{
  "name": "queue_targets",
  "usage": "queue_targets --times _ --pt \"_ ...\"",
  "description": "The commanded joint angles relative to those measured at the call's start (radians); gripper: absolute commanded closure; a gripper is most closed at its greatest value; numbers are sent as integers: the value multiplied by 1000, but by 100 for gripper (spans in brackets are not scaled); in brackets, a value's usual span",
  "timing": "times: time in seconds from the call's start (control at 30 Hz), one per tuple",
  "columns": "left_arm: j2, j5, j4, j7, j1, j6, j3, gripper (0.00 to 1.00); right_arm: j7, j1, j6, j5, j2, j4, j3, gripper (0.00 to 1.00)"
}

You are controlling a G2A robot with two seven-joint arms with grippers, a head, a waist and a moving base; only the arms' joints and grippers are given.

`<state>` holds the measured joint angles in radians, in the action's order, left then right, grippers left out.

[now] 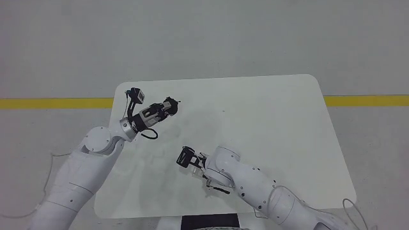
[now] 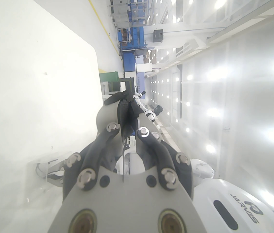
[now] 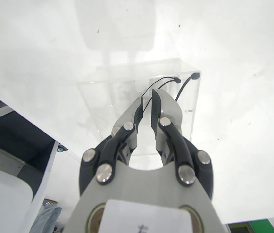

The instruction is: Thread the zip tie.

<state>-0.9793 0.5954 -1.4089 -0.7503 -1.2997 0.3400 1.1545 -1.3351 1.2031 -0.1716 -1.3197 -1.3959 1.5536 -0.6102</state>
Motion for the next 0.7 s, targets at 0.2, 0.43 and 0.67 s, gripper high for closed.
queue_targets --times 0.2,0.43,0.67 --pt "0 0 0 0 0 0 0 100 -3 0 2 0 -2 0 0 100" --pt "0 0 0 0 0 0 0 100 -12 3 -1 -2 -1 9 -7 100" --pt "0 0 0 0 0 0 0 100 -43 17 -17 -8 6 78 -17 100"
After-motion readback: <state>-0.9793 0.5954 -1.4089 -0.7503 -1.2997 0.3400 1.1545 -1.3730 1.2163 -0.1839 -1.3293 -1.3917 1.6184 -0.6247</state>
